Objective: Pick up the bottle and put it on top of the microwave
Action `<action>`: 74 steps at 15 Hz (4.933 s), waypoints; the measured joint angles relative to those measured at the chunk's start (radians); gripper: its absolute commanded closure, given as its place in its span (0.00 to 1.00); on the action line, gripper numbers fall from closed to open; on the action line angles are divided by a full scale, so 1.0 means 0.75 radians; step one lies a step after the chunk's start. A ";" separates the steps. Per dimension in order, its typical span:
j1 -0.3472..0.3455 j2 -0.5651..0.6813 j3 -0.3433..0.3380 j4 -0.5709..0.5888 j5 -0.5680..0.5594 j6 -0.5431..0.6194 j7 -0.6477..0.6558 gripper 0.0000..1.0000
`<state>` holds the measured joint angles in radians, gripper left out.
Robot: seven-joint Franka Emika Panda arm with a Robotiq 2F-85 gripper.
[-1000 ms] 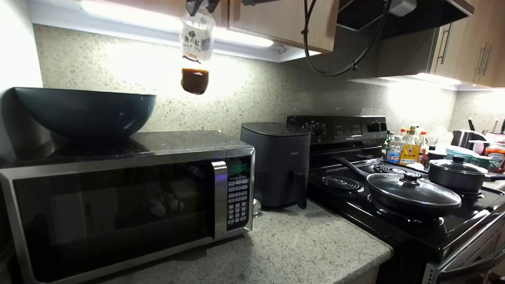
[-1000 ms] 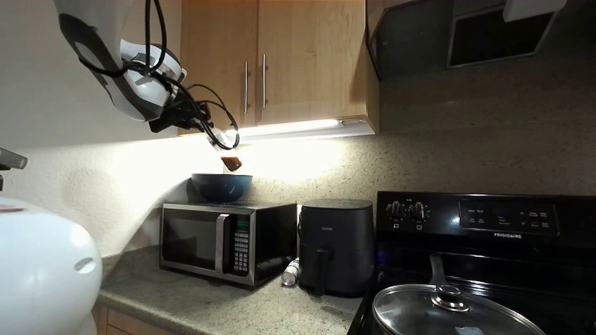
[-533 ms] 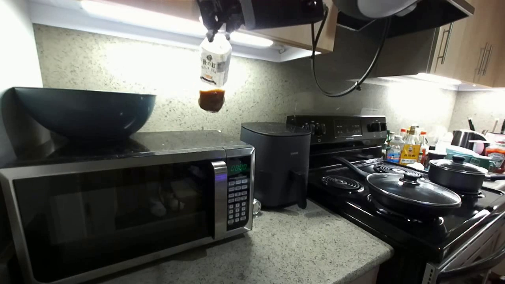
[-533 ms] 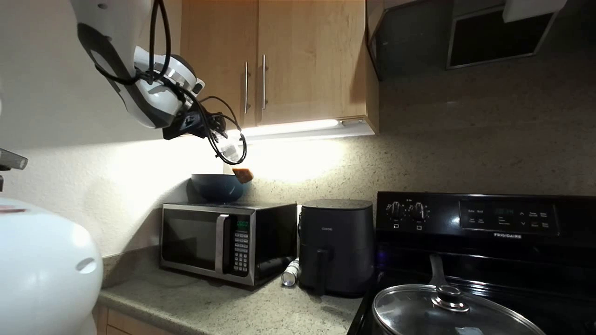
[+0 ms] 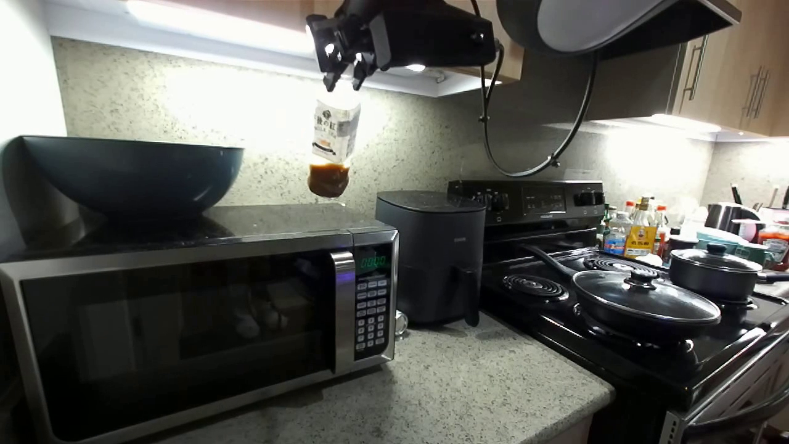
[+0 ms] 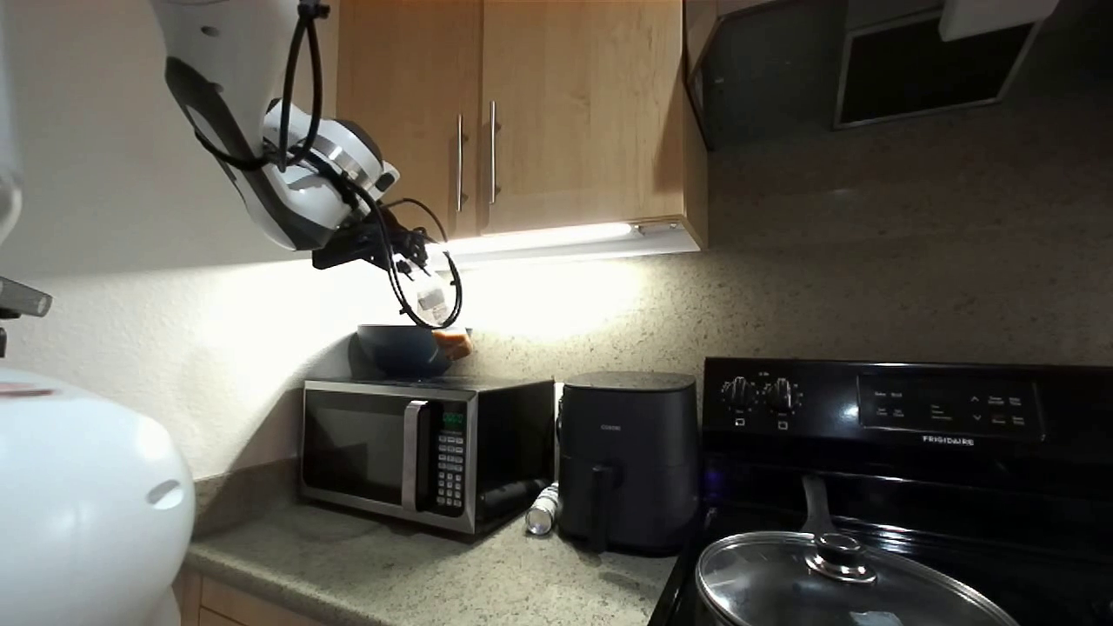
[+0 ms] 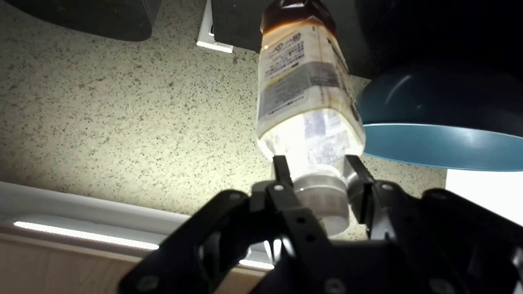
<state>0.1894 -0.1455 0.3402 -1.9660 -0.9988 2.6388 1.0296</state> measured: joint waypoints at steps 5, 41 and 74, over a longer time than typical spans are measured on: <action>0.001 0.071 -0.019 0.068 0.179 -0.063 -0.059 0.88; 0.261 0.592 -0.208 0.884 0.592 -0.687 -0.293 0.88; 0.309 0.587 -0.183 0.976 0.607 -0.876 -0.268 0.00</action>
<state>0.4212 0.2947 0.2033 -1.2339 -0.5433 1.9818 0.8284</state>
